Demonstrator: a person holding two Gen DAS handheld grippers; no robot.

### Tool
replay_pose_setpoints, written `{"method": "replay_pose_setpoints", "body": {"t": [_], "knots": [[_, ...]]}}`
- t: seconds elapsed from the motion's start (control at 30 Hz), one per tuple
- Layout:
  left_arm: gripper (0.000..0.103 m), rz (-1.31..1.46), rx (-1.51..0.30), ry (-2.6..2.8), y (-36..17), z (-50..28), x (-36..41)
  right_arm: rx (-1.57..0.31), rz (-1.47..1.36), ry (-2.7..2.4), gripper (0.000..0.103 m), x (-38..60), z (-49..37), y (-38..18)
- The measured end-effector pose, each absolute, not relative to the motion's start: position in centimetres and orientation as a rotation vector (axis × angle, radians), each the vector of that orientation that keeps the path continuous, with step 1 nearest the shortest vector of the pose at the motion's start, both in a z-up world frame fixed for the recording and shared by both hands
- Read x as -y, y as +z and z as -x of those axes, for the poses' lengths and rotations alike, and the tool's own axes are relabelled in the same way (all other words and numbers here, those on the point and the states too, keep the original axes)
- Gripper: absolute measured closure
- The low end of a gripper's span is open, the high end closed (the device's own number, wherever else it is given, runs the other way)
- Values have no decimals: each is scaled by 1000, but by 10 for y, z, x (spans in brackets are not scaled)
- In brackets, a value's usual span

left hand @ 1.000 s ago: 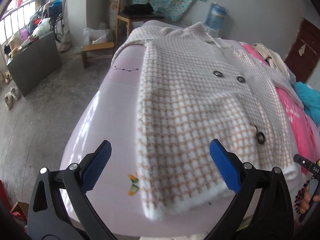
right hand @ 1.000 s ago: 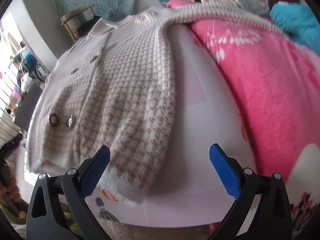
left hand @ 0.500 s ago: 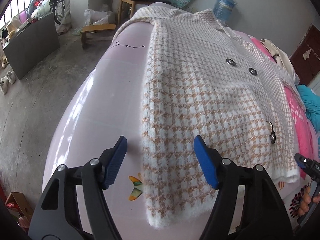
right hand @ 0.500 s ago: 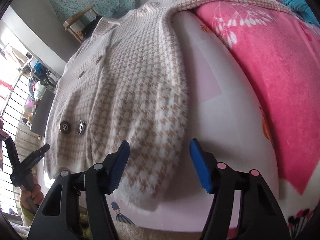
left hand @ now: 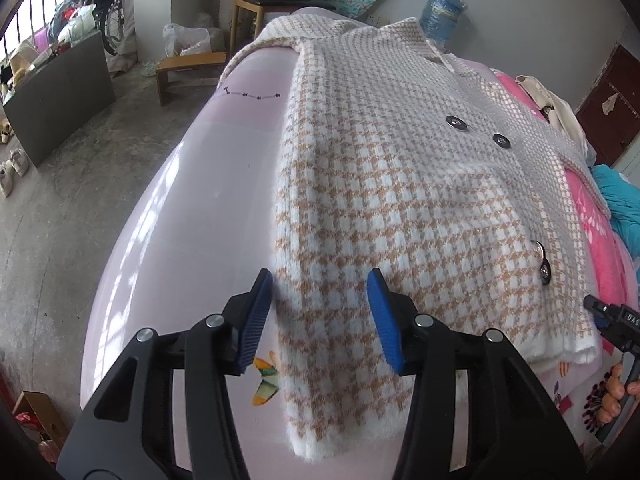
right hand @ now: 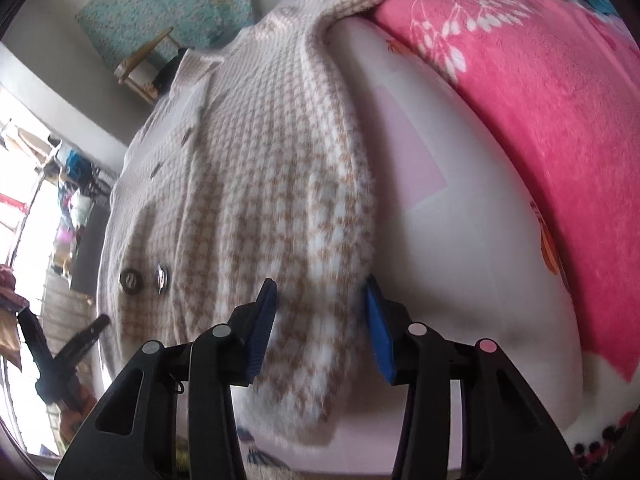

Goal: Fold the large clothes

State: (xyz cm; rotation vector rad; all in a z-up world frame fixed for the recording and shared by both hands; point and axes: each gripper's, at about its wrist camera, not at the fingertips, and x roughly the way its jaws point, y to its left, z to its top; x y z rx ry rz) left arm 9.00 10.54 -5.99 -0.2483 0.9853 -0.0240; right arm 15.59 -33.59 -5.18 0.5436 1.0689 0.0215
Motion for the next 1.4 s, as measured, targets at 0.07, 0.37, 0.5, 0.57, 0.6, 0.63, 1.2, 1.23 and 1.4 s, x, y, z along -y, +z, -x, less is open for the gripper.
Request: {"method": "replay_pose_setpoints", "body": {"t": [0.07,0.37,0.5,0.57,0.6,0.63,1.2,1.23,1.4], "knots": [[58,218,-982,-7,-59,-92,-101,-1056,-540,19,60,335,-160,-53],[94,66,-942,24,-54,-88,-80,-1059,-377,62,89,314,-172,-49],[96,9,-876,12,-32,-76,-77,-1010,-378,126,94,319,-170,-26],[97,-8,-826,-11,-12,-67,-77,-954,-357,143,95,321,-164,-2],[97,-11,-800,-18,1,-61,-79,-921,-350,156,95,323,-160,14],[97,-3,-779,-26,12,-55,-83,-899,-345,162,95,324,-156,24],[92,75,-1144,-47,-40,20,-123,-1243,-438,99,87,360,-64,-30],[87,62,-1159,-39,-43,18,-125,-1251,-428,89,82,362,-65,-30],[74,38,-1077,-32,-13,24,-135,-1134,-219,54,63,351,-66,18]]}}
